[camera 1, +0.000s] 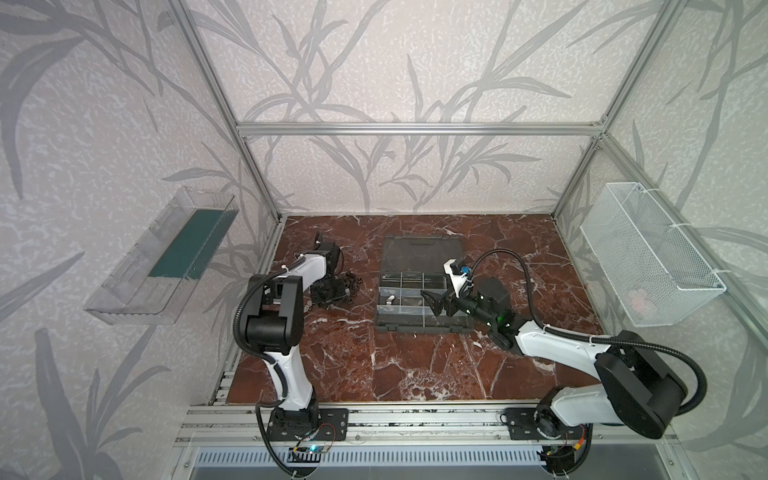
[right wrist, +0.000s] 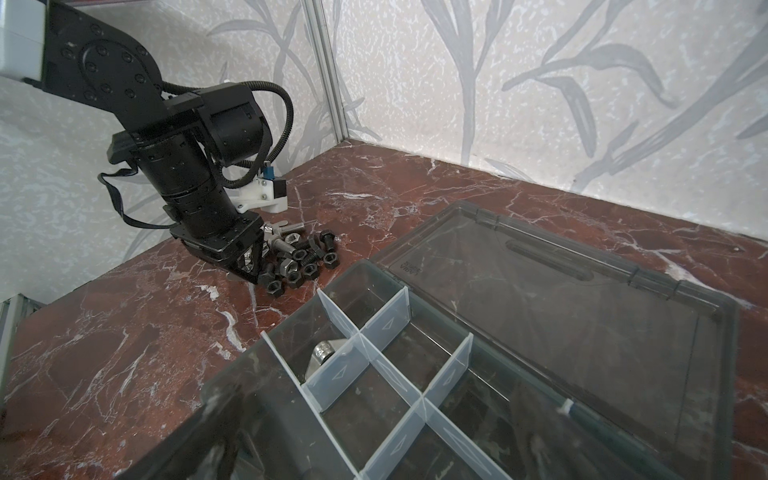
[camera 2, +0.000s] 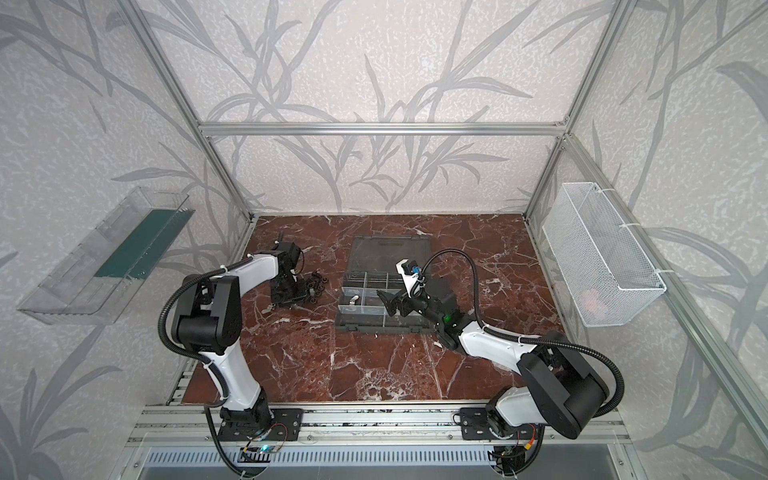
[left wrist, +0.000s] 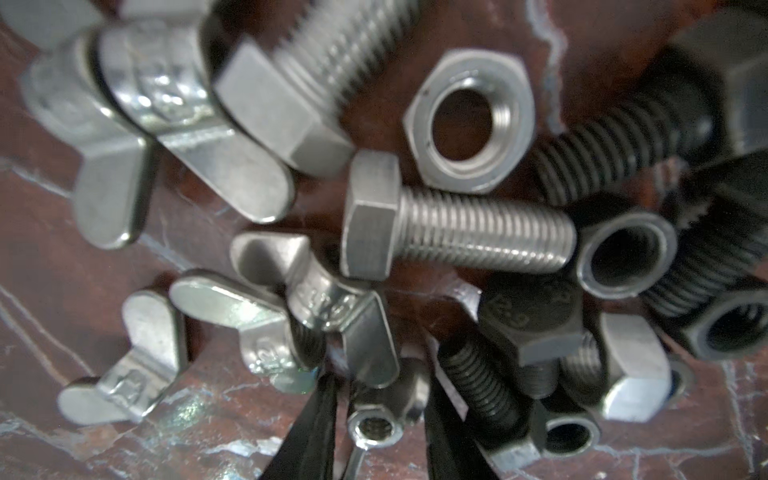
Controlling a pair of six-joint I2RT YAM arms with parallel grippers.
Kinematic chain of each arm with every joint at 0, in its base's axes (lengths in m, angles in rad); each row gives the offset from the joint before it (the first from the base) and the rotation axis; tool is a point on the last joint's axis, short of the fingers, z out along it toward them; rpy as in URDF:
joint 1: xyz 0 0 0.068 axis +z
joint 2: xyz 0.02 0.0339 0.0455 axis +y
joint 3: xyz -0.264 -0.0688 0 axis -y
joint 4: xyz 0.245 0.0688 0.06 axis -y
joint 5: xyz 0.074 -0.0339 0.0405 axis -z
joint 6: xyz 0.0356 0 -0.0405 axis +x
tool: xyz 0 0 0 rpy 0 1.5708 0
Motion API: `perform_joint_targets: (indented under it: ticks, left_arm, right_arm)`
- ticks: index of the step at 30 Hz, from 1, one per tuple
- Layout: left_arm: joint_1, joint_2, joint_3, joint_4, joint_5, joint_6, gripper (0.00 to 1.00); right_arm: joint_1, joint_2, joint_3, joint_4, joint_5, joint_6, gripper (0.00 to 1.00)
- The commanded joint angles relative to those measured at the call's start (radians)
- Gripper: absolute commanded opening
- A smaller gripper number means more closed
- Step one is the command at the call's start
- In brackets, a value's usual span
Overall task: Sort the screws and nuts into containers
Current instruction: 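Lower the left gripper and grasp the small silver hex nut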
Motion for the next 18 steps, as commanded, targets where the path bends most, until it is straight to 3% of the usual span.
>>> perform_joint_targets:
  ticks: [1, 3, 6, 18]
  left_arm:
    - [0.005, 0.031, 0.021, -0.020, -0.029, 0.011, 0.33]
    - [0.009, 0.033, 0.024, -0.020, -0.027, 0.009, 0.31]
    - [0.009, 0.034, 0.027, -0.021, -0.015, 0.009, 0.21]
    - [0.009, -0.055, 0.029, -0.020, 0.011, 0.000, 0.15]
  right_arm:
    - [-0.004, -0.007, -0.013, 0.035, -0.010, 0.009, 0.99]
    - [-0.005, -0.006, -0.013, 0.036, -0.013, 0.010, 0.99]
    - [-0.005, -0.006, -0.013, 0.036, -0.015, 0.011, 0.99]
    - [-0.007, -0.010, -0.014, 0.033, -0.010, 0.007, 0.99]
